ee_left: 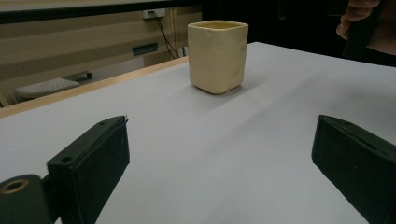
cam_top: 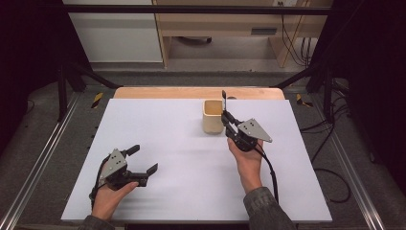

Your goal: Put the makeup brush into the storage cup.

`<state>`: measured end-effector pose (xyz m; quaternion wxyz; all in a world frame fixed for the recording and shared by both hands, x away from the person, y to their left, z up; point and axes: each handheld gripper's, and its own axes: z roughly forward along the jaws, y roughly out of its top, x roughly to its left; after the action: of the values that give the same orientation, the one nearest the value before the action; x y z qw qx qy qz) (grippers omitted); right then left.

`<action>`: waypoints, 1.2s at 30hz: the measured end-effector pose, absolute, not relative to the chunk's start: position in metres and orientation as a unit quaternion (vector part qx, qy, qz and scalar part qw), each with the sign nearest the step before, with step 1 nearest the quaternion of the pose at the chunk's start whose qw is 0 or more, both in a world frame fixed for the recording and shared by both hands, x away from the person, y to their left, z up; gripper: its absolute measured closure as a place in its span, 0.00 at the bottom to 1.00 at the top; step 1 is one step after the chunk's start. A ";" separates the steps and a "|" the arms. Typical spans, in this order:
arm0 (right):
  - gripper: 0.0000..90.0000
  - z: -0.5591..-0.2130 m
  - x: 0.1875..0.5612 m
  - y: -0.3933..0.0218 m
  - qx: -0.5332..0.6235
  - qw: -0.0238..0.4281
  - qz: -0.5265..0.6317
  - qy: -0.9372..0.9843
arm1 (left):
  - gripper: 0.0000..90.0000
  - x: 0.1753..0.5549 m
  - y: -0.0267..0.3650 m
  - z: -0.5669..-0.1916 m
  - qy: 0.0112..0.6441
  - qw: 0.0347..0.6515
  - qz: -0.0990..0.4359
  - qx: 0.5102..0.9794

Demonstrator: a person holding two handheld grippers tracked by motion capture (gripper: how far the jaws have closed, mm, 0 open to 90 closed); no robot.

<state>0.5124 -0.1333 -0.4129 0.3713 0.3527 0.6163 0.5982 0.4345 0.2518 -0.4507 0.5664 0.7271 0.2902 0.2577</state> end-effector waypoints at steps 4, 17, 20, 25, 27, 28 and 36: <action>0.88 -0.410 0.515 -0.133 0.354 0.376 0.598 0.613 | 0.04 0.435 0.251 -0.452 0.290 0.565 0.256 0.729; 0.88 -0.406 0.524 -0.123 0.362 0.400 0.599 0.592 | 0.04 0.435 0.250 -0.452 0.288 0.567 0.256 0.728; 0.88 -0.406 0.525 -0.120 0.362 0.400 0.599 0.592 | 0.04 0.435 0.250 -0.451 0.287 0.567 0.256 0.728; 0.88 -0.406 0.527 -0.115 0.360 0.401 0.600 0.591 | 0.04 0.435 0.251 -0.451 0.287 0.567 0.256 0.728; 0.88 -0.406 0.528 -0.114 0.356 0.396 0.607 0.590 | 0.04 0.435 0.251 -0.451 0.287 0.567 0.256 0.728; 0.88 -0.406 0.528 -0.114 0.354 0.395 0.607 0.591 | 0.04 0.435 0.251 -0.452 0.287 0.568 0.255 0.728; 0.88 -0.407 0.534 -0.116 0.334 0.409 0.602 0.599 | 0.04 0.436 0.250 -0.453 0.288 0.567 0.253 0.728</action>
<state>0.5336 -0.1163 -0.4072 0.4086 0.3345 0.5990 0.6020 0.4362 0.2497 -0.4526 0.5674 0.7284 0.2885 0.2534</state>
